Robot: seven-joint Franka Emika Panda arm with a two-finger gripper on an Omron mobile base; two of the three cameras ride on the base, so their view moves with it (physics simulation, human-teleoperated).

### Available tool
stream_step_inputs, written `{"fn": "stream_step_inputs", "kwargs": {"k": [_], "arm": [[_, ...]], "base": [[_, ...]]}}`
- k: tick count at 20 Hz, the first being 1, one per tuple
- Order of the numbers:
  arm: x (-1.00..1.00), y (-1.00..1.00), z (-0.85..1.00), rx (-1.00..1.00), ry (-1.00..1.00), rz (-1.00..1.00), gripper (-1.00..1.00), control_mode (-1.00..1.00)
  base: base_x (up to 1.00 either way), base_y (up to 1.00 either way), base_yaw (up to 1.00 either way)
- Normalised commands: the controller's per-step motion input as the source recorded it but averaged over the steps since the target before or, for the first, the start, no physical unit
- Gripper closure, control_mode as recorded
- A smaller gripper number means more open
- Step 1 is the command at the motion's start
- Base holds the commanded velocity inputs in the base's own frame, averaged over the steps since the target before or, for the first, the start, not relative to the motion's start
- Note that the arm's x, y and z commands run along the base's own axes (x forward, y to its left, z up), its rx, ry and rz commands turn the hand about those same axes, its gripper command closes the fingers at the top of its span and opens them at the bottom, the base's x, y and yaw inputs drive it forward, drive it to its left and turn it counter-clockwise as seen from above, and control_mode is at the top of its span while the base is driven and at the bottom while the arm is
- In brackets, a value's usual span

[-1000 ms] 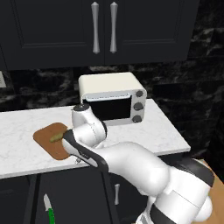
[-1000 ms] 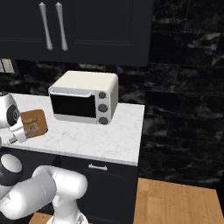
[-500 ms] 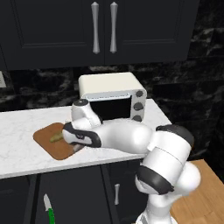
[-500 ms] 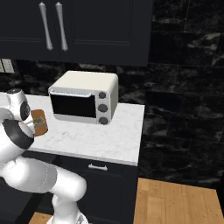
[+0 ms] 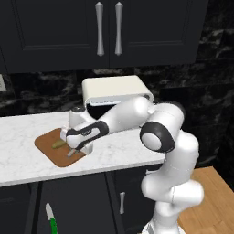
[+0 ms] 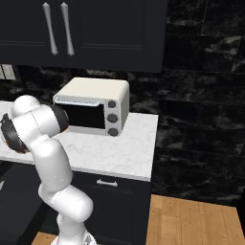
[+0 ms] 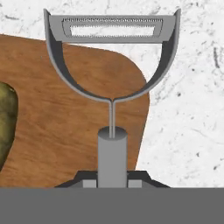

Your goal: Place the appropriate cutting tool for cutting the potato skin on the cutting board.

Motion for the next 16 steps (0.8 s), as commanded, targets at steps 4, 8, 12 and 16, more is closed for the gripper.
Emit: {"fn": "stream_step_inputs", "kwargs": {"k": [4, 8, 12, 16], "arm": [[0.32, 0.49, 0.00, 0.00, 0.08, 0.00, 1.00, -1.00], [0.08, 0.30, -0.22, 0.00, 0.07, 0.00, -1.00, -1.00], [-0.02, 0.08, -0.19, 0.00, 0.00, -0.01, -1.00, -1.00], [-0.25, -0.22, -0.02, 0.05, -0.01, -0.04, -1.00, -1.00]], "base": [[0.00, 0.00, 0.00], [0.00, 0.00, 0.00], [0.00, 0.00, 0.00], [0.00, 0.00, 0.00]]}}
